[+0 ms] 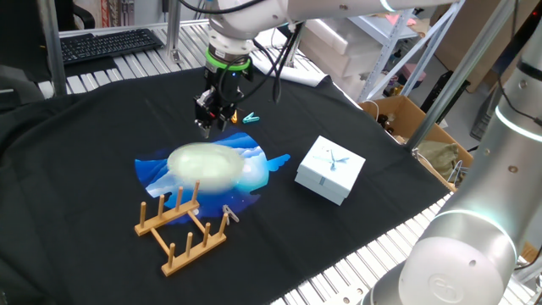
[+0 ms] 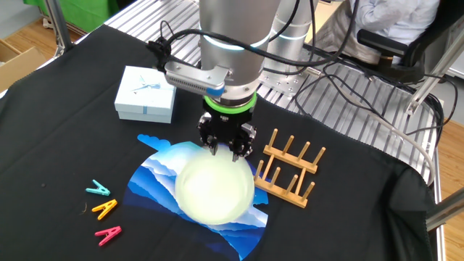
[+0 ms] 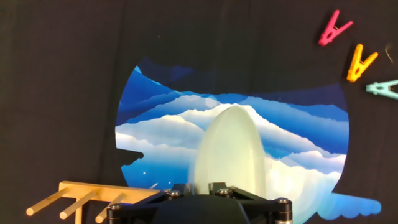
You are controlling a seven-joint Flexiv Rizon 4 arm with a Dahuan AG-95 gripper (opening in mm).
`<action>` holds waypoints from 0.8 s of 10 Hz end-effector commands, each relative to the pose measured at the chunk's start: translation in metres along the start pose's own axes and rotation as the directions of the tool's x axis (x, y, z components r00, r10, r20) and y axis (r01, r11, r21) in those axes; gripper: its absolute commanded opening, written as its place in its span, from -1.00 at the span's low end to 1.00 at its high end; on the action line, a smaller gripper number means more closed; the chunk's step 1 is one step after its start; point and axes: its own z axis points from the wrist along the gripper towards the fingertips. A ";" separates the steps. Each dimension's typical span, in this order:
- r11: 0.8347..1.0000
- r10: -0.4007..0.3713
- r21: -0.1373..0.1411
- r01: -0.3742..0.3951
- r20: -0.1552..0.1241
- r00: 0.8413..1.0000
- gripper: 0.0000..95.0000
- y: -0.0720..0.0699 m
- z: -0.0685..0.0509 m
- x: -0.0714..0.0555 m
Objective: Take the dish off the dish rack
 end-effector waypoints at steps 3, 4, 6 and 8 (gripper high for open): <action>1.000 0.001 -0.007 -0.001 -0.005 1.000 -0.20 0.000 0.000 0.000; 1.000 -0.004 -0.010 0.004 -0.009 1.000 -0.20 0.000 0.000 0.000; 1.000 -0.011 -0.020 0.011 -0.014 1.000 -0.20 0.000 0.000 -0.001; 1.000 -0.012 -0.022 0.011 -0.033 0.999 -0.20 0.000 0.000 -0.001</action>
